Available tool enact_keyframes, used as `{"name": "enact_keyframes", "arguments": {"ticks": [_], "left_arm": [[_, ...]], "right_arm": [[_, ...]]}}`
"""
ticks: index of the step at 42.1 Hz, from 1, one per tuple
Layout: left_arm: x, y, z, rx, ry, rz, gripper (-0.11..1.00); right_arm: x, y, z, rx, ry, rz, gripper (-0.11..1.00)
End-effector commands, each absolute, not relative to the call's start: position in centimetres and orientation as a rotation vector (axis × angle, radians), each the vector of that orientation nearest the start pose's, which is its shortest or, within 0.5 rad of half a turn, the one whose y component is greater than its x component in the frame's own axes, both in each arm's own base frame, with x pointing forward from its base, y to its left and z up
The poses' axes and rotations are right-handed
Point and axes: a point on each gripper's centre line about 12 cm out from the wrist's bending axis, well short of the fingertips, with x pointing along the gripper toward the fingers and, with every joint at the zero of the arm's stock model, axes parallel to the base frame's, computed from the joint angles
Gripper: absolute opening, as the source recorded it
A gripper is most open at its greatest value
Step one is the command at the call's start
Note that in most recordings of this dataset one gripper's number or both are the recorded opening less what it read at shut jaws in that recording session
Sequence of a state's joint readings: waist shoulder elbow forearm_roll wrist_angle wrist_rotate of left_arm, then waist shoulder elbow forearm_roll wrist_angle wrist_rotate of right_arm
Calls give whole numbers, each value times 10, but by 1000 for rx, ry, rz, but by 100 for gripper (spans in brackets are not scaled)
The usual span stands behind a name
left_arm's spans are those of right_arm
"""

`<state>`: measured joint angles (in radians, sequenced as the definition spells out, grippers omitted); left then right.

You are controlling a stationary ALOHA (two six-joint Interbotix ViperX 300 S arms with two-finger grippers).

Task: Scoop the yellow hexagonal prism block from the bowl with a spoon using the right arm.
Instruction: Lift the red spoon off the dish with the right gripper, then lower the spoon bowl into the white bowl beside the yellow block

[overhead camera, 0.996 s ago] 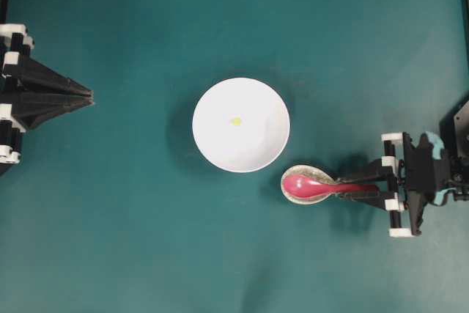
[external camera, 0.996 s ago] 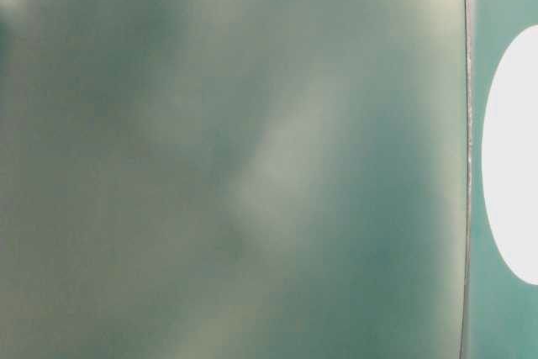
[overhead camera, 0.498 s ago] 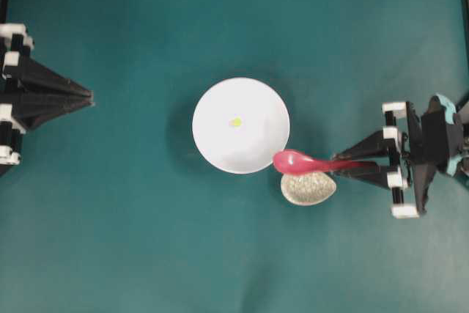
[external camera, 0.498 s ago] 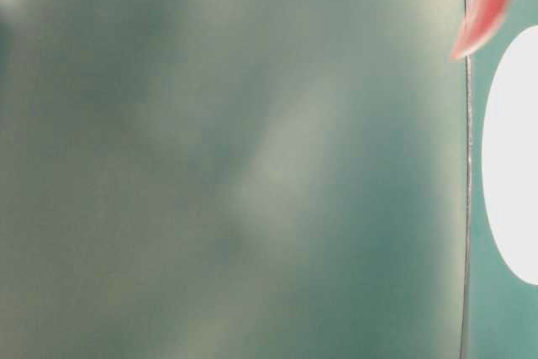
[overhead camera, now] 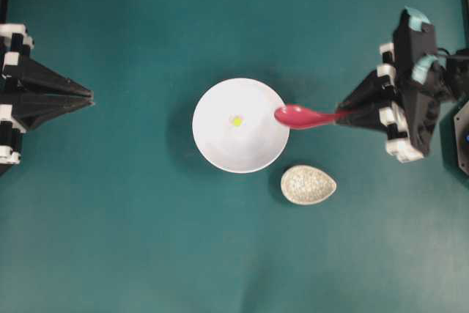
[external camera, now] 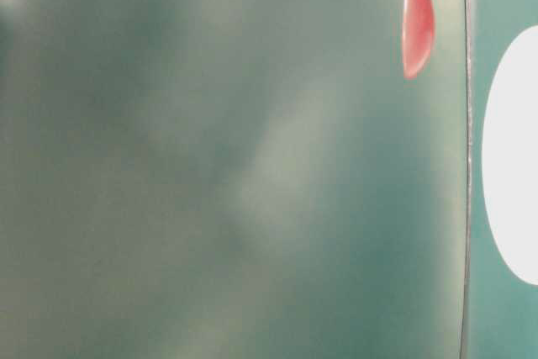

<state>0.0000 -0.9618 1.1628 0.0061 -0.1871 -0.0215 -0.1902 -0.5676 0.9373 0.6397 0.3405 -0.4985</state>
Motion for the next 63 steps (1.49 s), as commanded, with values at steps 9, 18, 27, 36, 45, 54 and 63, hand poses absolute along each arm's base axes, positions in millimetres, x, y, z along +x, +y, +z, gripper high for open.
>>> {"name": "enact_keyframes", "arguments": {"ticks": [9,18,27,36,45,54,63], "left_arm": [[203,0,292,-9,28,-1,14],[203,0,291,-5,34,-1,14],[203,0,291,-3,32,-1,14],[203,0,290,-2,35,-3,14],[203,0,291,-2,34,-1,14],[203,0,291,-3,34,-3,14],[203,0,291,-2,34,-3,14]], "right_arm": [[296,-41,262,178,759,46,24],[318,-47,252,152,911,83,24],[337,-52,248,122,1005,106,24],[354,-54,244,93,1054,129,24],[365,-53,235,93,1106,152,24],[372,-55,220,103,1143,158,24],[378,-55,206,79,1178,162,24]]}}
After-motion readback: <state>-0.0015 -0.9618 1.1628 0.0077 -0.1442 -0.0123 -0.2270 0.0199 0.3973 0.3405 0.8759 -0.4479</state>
